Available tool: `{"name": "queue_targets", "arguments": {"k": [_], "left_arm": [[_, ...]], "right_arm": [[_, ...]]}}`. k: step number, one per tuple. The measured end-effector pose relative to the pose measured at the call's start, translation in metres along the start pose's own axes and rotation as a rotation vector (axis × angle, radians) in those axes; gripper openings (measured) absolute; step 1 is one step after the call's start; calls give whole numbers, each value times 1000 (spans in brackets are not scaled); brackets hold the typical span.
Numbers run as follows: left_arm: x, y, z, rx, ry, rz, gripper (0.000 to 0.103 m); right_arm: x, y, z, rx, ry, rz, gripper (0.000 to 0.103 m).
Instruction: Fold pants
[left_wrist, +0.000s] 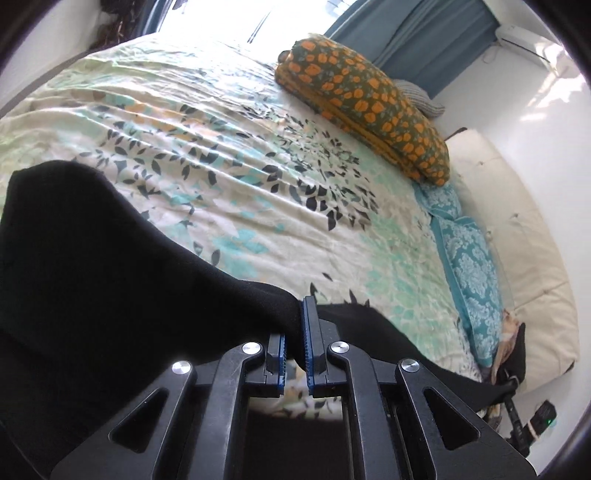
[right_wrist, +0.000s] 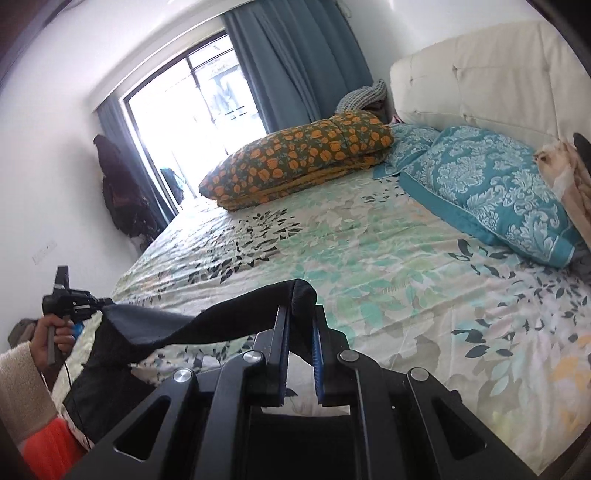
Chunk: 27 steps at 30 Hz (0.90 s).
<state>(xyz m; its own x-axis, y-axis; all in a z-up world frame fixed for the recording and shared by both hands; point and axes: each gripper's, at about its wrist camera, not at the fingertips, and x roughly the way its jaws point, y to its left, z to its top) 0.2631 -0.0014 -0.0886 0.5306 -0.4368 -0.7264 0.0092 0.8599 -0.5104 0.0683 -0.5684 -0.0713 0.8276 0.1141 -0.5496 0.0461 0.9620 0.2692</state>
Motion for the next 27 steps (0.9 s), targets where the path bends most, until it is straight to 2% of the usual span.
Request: {"name": "queue_targets", "arguments": {"k": [3, 5, 6, 8, 9, 10, 12, 15, 18, 21, 23, 27], "left_arm": [[-22, 22, -64, 46, 41, 52, 6], [-20, 34, -100, 47, 78, 84, 6], [-18, 38, -113, 47, 96, 87, 6], [-18, 38, -128, 60, 96, 104, 6], [-18, 37, -131, 64, 88, 105, 6], [-19, 37, -132, 64, 81, 103, 6], [-21, 39, -131, 50, 72, 96, 6], [-27, 39, -131, 58, 59, 83, 6], [-28, 39, -134, 64, 59, 82, 6], [-27, 42, -136, 49, 62, 78, 6], [-27, 43, -137, 50, 64, 80, 6], [-25, 44, -138, 54, 68, 84, 6]], "right_arm": [[5, -1, -41, -173, 181, -48, 12], [17, -13, -82, -190, 320, -61, 14], [21, -17, -101, -193, 377, -74, 18], [24, -27, -124, -212, 455, -139, 20], [19, -32, -127, -196, 455, -158, 30], [13, -40, -128, -156, 448, -159, 47], [2, -53, -129, -83, 463, -154, 73], [-20, -62, -124, -27, 448, -177, 74], [-35, -71, -116, 94, 424, -168, 74], [-31, -81, -112, 288, 444, -89, 72], [-23, -85, -111, 415, 452, -5, 70], [9, -76, -111, 487, 535, 60, 65]]}}
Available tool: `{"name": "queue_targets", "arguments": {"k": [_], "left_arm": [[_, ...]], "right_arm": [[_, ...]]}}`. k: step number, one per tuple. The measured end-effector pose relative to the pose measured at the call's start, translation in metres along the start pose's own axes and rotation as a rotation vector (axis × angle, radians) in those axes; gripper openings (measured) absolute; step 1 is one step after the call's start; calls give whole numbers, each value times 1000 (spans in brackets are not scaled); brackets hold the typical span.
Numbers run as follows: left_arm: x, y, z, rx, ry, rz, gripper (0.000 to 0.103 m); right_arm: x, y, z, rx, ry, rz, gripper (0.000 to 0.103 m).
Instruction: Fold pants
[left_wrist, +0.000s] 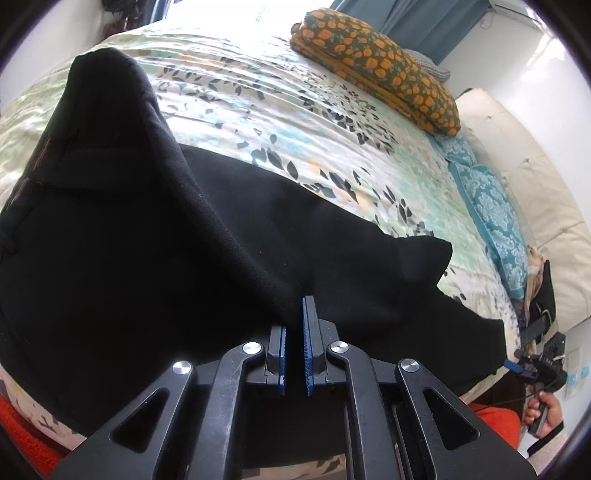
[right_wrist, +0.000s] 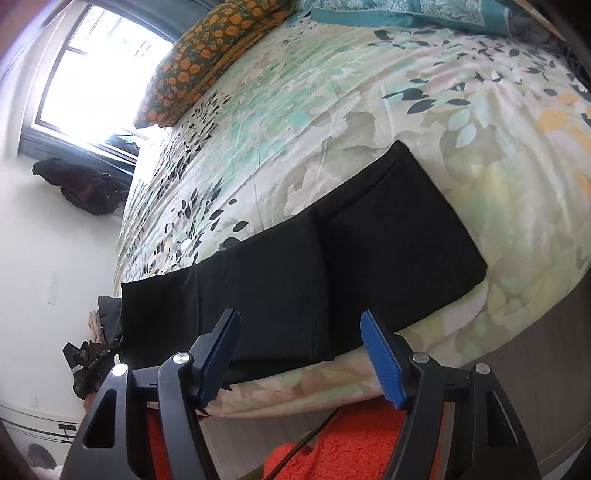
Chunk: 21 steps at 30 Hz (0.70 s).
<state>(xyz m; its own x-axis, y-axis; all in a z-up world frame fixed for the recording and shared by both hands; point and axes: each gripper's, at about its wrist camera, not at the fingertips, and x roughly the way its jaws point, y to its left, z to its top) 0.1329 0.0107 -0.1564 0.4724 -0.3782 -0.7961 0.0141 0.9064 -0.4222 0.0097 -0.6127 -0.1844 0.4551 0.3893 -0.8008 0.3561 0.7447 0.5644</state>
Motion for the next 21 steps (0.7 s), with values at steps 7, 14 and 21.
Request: {"name": "queue_targets", "arguments": {"k": [7, 14, 21], "left_arm": [[0, 2, -2, 8, 4, -1, 6], [6, 6, -4, -3, 14, -5, 6], [-24, -10, 18, -9, -94, -10, 5]], "right_arm": [[60, 12, 4, -60, 170, -164, 60], [63, 12, -1, -88, 208, -210, 16], [20, 87, 25, -286, 18, -225, 4]]}}
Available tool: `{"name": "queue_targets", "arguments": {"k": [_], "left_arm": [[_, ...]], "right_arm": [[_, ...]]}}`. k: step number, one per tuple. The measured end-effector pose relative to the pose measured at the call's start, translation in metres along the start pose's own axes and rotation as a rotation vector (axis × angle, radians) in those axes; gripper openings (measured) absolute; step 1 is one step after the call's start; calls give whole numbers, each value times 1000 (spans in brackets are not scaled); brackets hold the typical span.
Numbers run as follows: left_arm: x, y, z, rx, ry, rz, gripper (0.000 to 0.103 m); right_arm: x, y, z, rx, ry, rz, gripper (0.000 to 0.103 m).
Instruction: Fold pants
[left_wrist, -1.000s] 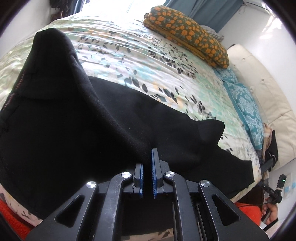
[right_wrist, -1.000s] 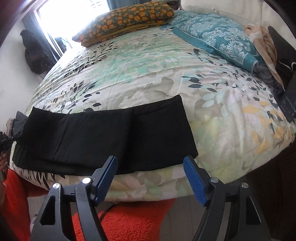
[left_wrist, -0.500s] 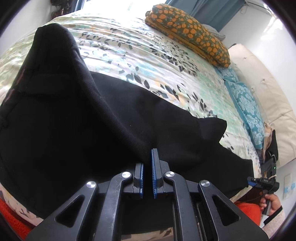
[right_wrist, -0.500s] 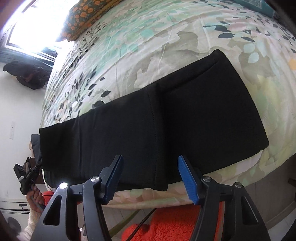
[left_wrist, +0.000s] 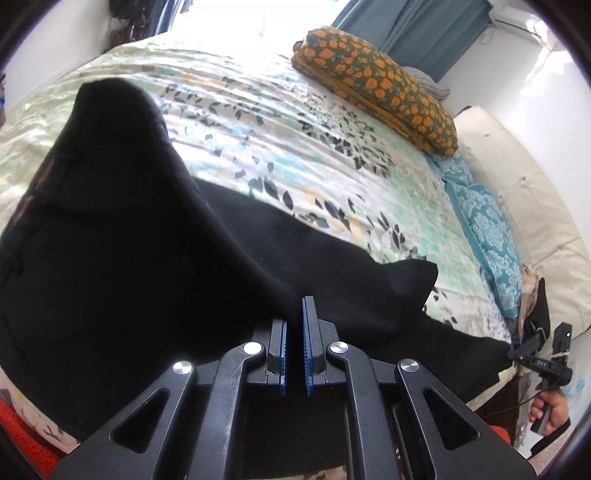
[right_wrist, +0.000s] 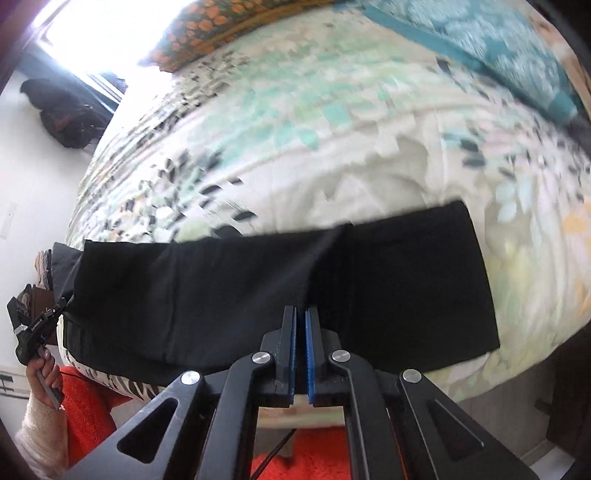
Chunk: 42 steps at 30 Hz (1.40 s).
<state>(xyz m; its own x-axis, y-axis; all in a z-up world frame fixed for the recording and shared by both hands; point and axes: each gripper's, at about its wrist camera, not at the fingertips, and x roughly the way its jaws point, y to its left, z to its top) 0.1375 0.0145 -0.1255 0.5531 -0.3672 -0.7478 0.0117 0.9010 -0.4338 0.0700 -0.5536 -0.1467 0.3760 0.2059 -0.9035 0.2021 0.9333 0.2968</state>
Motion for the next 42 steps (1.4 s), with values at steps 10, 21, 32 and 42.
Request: {"name": "queue_targets", "arguments": {"k": [10, 21, 32, 42], "left_arm": [[10, -21, -106, 47, 156, 51, 5], [23, -68, -124, 142, 218, 4, 6], [19, -59, -134, 202, 320, 40, 19], [-42, 1, -71, 211, 48, 167, 54]], "right_arm": [[5, -29, 4, -162, 18, -336, 4], [-7, -105, -25, 46, 5, -358, 4], [6, -114, -30, 80, 14, -339, 32], [-59, -23, -54, -18, -223, -320, 84]]}}
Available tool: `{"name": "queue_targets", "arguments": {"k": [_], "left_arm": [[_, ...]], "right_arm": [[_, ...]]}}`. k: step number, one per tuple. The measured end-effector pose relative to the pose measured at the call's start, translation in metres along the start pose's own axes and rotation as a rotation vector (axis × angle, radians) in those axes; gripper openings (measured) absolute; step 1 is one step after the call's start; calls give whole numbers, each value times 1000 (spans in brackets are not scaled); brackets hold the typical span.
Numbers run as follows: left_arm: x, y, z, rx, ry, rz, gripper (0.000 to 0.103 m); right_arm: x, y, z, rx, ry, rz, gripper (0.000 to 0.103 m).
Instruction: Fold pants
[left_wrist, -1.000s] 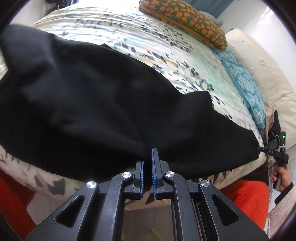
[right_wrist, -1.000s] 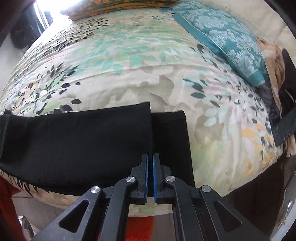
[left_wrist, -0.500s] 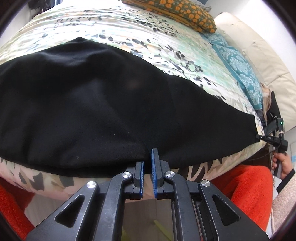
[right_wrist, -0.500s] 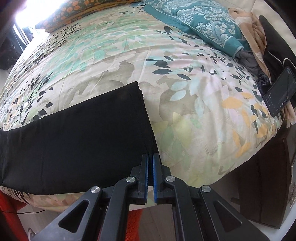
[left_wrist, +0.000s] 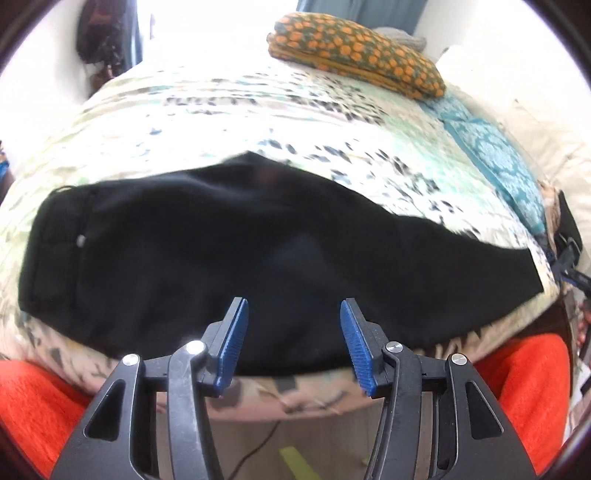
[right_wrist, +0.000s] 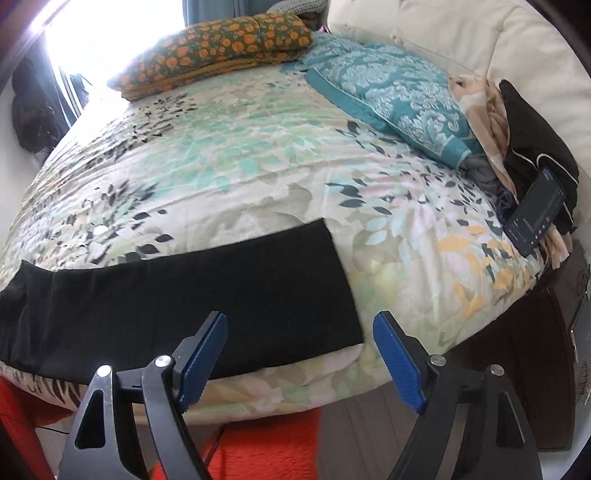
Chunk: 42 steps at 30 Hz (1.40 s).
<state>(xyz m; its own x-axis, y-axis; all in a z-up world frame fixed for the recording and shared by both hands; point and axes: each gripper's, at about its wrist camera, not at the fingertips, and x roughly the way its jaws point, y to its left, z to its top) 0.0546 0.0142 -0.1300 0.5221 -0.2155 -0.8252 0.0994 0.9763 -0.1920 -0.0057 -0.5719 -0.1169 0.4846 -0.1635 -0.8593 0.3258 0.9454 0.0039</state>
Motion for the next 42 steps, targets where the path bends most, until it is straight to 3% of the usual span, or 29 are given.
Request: {"name": "queue_targets", "arguments": {"k": [4, 6, 8, 10, 11, 13, 14, 15, 17, 19, 25, 31, 36, 39, 42], "left_arm": [[29, 53, 16, -28, 22, 166, 54], [40, 70, 9, 28, 64, 236, 54], [50, 86, 1, 68, 93, 367, 56], [49, 106, -1, 28, 74, 394, 53], [46, 113, 1, 9, 68, 420, 42], [44, 130, 5, -35, 50, 531, 51], [43, 143, 4, -93, 49, 514, 67], [42, 153, 1, -150, 47, 474, 70], [38, 159, -2, -179, 38, 445, 72], [38, 154, -2, -163, 27, 459, 72], [19, 134, 2, -177, -49, 400, 70], [6, 65, -1, -48, -86, 251, 70], [23, -20, -15, 176, -41, 147, 70], [39, -51, -28, 271, -6, 129, 71], [60, -56, -44, 324, 60, 178, 71]], "right_arm": [[-7, 85, -3, -8, -53, 177, 93], [7, 131, -11, -20, -30, 262, 94], [27, 176, -25, -47, 3, 310, 94], [47, 214, -43, -89, 38, 330, 94], [54, 229, -52, -124, 43, 322, 94], [67, 254, -70, -237, 56, 259, 94], [74, 262, -77, -295, 73, 218, 94], [80, 268, -82, -337, 92, 186, 94], [85, 265, -83, -329, 95, 194, 95], [89, 256, -83, -303, 102, 188, 103], [94, 244, -83, -275, 99, 199, 103], [96, 244, -81, -265, 89, 202, 103], [95, 246, -82, -265, 81, 196, 103], [94, 245, -84, -264, 73, 197, 103], [94, 245, -85, -265, 64, 199, 103]]}}
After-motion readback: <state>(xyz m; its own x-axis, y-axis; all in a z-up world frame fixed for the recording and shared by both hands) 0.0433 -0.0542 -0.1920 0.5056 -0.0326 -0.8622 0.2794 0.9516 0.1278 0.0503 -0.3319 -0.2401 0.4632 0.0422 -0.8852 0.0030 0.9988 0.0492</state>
